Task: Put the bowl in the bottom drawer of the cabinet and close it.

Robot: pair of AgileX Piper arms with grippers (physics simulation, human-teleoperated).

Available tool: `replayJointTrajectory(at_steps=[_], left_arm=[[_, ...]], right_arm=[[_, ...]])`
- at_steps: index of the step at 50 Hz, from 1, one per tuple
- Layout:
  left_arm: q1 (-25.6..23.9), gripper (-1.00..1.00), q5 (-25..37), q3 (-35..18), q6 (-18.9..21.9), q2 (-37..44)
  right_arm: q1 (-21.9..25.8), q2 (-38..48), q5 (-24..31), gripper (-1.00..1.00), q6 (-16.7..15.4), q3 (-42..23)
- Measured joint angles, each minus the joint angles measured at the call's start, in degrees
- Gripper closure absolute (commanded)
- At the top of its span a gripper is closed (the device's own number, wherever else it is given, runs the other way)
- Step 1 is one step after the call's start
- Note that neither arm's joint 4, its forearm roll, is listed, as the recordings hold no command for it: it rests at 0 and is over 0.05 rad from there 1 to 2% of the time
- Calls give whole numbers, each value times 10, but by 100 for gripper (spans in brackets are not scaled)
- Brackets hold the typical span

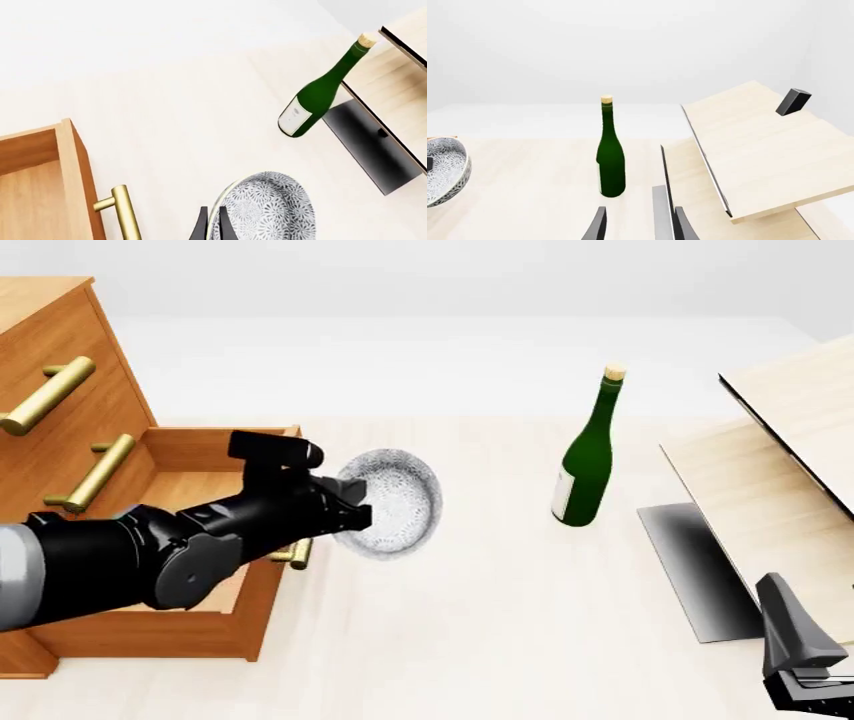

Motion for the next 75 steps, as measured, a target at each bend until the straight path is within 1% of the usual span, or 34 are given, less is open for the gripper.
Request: replayJointTrajectory(at_steps=[23, 41, 64, 75], left_arm=[[25, 100, 10, 29, 29, -52], [59, 100, 25, 55, 47, -102], [115, 100, 42, 86, 58, -160], [141, 100, 47, 100, 55, -182]], right_arm=[[0, 0, 0, -100, 0, 0], [0, 0, 0, -100, 0, 0], [0, 0, 0, -100, 0, 0], [0, 0, 0, -100, 0, 0]])
